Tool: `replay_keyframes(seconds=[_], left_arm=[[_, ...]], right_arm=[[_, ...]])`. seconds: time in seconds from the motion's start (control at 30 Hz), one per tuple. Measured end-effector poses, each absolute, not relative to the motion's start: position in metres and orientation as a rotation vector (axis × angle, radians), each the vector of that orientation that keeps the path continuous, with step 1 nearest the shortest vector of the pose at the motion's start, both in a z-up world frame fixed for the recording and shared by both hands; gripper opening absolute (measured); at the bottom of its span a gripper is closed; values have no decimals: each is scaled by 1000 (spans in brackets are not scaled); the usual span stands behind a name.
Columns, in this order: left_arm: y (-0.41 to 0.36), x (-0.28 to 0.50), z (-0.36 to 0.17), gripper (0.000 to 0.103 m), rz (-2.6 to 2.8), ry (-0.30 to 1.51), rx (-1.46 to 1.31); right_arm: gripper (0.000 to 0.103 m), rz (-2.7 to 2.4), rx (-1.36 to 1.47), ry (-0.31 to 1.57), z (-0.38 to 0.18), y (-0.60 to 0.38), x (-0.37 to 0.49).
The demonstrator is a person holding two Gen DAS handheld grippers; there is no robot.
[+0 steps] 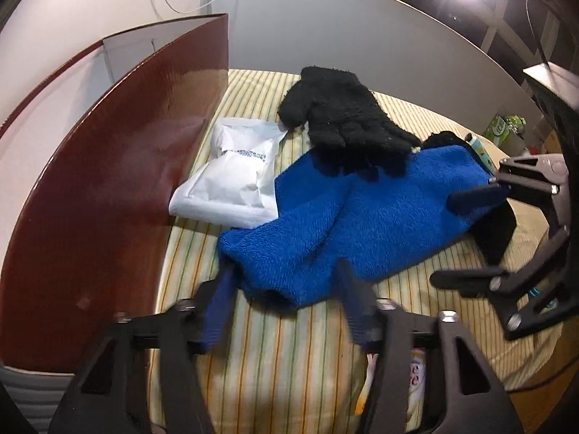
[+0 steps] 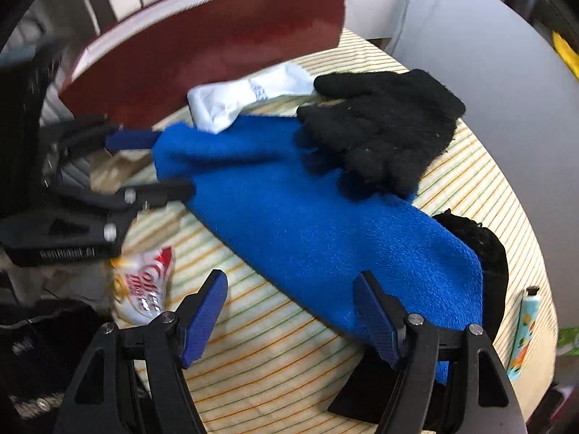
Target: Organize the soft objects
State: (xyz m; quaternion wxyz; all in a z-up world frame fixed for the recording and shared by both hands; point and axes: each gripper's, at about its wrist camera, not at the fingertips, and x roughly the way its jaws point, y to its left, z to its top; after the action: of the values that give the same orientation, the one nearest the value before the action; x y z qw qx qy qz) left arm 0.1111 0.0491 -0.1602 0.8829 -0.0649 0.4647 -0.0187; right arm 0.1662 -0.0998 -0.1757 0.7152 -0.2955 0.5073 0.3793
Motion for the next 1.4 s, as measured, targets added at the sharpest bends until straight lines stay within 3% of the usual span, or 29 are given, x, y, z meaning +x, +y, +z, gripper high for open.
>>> replay_keyframes(seconds=[0.07, 0.13, 0.37, 0.43, 0.5, 0.53, 0.57, 0.6, 0.97, 1.4], left_arm=[[49, 114, -162, 34, -36, 966, -139], [49, 114, -162, 18, -35, 962, -141], [48, 115, -161, 10, -56, 946, -155], [48, 112, -159, 10, -66, 943, -169], [49, 110, -159, 10, -77, 945, -181], [49, 108, -158, 10, -81, 945, -190], [50, 107, -158, 10, -89, 946, -202], [51, 105, -158, 10, -96, 946, -216], [46, 79, -135, 9, -163, 899, -258], [37, 65, -58, 9, -264, 727, -233]], right_arm=[[70, 833, -681, 1119, -180, -98, 165], [70, 813, -714, 1107, -185, -96, 163], [68, 804, -673, 1102, -186, -93, 169], [57, 795, -650, 1102, -185, -92, 173], [33, 767, -632, 1095, -182, -95, 176], [27, 760, -610, 1098, -179, -98, 179], [10, 762, -587, 1108, -177, -100, 181], [4, 764, -549, 1124, -174, -104, 183], [4, 793, -315, 1080, -140, -123, 167], [4, 845, -87, 903, -46, -135, 153]])
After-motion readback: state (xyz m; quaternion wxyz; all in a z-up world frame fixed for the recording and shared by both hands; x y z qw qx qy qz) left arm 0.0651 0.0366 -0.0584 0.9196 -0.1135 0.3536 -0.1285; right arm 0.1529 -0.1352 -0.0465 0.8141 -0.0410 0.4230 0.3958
